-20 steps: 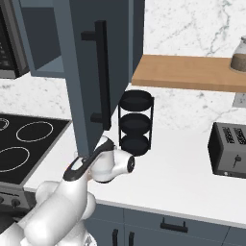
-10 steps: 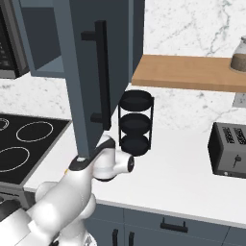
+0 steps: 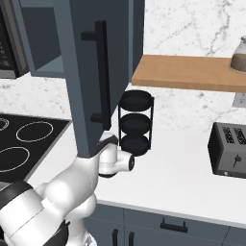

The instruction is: Pick the yogurt and place it on the digital scale for weighing, and close the cabinet.

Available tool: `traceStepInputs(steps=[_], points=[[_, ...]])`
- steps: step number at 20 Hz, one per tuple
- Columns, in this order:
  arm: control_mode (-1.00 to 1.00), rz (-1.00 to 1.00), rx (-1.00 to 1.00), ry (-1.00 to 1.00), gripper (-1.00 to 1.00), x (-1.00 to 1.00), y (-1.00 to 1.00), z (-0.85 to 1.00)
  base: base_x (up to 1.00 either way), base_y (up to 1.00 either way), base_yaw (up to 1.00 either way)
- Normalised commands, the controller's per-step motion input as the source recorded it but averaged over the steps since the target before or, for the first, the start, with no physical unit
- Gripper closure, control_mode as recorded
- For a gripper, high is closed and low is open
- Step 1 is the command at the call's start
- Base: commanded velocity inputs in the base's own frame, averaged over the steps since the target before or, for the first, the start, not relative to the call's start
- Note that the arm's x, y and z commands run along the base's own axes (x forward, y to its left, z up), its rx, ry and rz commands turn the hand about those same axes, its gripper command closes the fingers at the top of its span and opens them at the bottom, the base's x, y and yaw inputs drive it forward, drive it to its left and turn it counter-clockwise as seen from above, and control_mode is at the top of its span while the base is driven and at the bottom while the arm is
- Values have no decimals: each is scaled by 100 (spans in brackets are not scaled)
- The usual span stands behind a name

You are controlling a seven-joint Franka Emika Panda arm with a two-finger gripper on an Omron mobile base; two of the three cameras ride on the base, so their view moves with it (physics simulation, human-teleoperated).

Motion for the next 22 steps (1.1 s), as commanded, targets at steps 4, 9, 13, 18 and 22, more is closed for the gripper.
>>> traceStepInputs(steps=[4,9,13,18,22], points=[[-100,2,0,-9,100,4,32,-42,0,0,0],[-100,1,0,-7,100,8,32,-52,0,0,0],[-100,0,0,-2,100,0,6,-52,0,0,0],[-100,3,0,0,100,-4,6,-56,0,0,0],[-100,12,0,-4,100,-45,13,-30,0,0,0]])
